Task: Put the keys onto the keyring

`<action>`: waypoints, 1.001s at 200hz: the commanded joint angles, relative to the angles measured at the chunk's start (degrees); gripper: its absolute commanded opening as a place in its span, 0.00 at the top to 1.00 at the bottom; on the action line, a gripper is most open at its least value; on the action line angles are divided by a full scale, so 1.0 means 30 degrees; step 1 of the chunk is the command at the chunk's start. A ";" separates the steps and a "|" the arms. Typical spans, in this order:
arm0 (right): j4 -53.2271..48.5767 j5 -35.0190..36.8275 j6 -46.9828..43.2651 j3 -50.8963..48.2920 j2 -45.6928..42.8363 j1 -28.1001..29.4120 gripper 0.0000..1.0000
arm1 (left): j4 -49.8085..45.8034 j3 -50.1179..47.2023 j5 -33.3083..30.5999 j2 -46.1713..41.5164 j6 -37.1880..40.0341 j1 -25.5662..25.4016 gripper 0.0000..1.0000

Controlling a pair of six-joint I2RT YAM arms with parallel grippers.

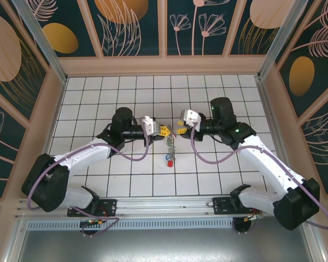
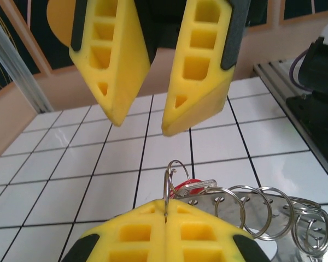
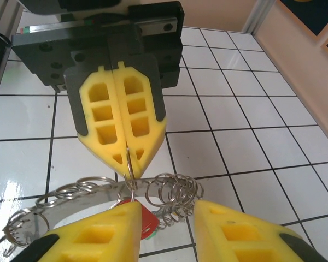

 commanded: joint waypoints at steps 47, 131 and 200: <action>-0.0497 -0.1363 0.1353 0.0215 0.0690 -0.0120 0.73 | 0.3212 0.0092 0.1637 -0.0203 -0.1163 -0.0057 1.00; -0.0937 -0.0966 0.1388 0.0585 0.0820 -0.0430 0.68 | 0.3636 0.0114 0.1531 -0.0060 -0.1406 -0.0044 1.00; -0.1763 -0.3121 0.1651 0.0560 -0.0729 -0.1677 0.63 | 0.2519 0.0835 0.1828 0.0335 -0.0848 -0.0057 1.00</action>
